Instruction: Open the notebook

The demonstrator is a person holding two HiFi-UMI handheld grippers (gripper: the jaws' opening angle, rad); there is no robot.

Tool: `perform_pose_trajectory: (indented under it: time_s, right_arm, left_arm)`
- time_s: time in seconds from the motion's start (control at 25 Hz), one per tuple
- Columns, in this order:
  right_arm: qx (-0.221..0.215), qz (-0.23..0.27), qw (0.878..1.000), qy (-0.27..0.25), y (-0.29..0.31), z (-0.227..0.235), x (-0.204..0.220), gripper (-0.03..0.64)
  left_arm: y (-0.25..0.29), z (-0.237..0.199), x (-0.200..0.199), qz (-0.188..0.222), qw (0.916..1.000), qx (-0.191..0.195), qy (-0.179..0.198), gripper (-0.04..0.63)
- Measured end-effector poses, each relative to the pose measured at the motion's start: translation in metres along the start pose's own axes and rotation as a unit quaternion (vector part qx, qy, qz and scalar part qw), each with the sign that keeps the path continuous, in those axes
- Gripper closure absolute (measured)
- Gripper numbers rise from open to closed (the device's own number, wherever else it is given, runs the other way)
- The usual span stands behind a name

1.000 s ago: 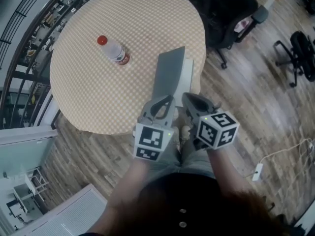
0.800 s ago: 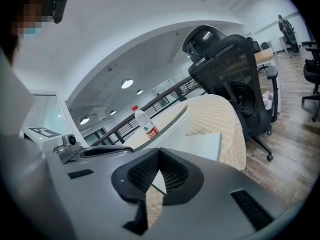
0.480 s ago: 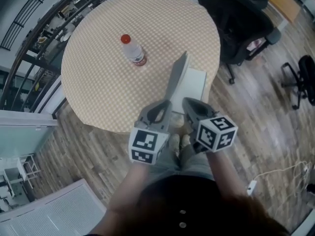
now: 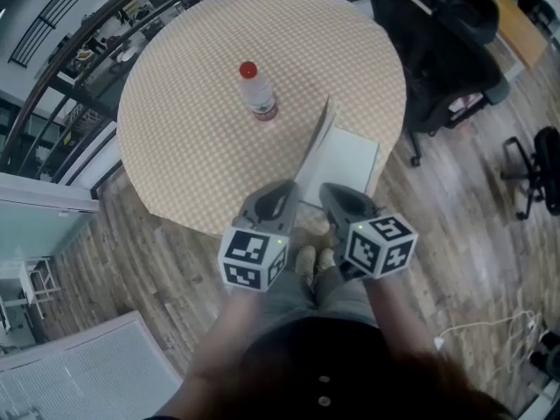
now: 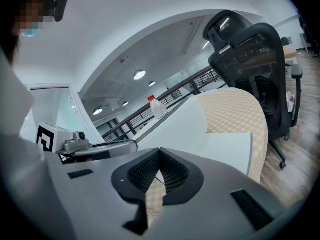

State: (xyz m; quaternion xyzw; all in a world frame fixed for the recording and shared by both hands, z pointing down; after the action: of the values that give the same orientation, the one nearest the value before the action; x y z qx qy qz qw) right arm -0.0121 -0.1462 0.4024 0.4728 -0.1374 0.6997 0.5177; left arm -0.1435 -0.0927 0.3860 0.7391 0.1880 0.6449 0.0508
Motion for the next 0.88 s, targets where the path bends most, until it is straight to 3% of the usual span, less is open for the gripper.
perform_pose_trajectory:
  time_s: [0.52, 0.88]
  right_arm:
    - [-0.032, -0.029, 0.999, -0.018, 0.020, -0.013, 0.001, 0.606]
    - [-0.058, -0.049, 0.997, -0.026, 0.031, -0.030, 0.011, 0.606]
  left_arm:
    - [-0.019, -0.001, 0.009, 0.015, 0.9947, -0.016, -0.100, 0.566]
    - [-0.039, -0.007, 0.020, 0.018, 0.9925, -0.036, -0.116, 0.566]
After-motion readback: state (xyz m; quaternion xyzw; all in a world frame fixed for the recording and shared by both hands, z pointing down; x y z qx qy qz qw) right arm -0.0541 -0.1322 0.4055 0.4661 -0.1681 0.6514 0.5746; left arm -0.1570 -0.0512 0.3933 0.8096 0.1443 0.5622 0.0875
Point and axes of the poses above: the fingertips, and each gripper's own axes: y forward along the fingers, z to its right, x out of its underside, the point moved 7 cm from there along -y, backward along the fingers, and after that the axes turned 7 degrees about z, right-handed, at the moved point
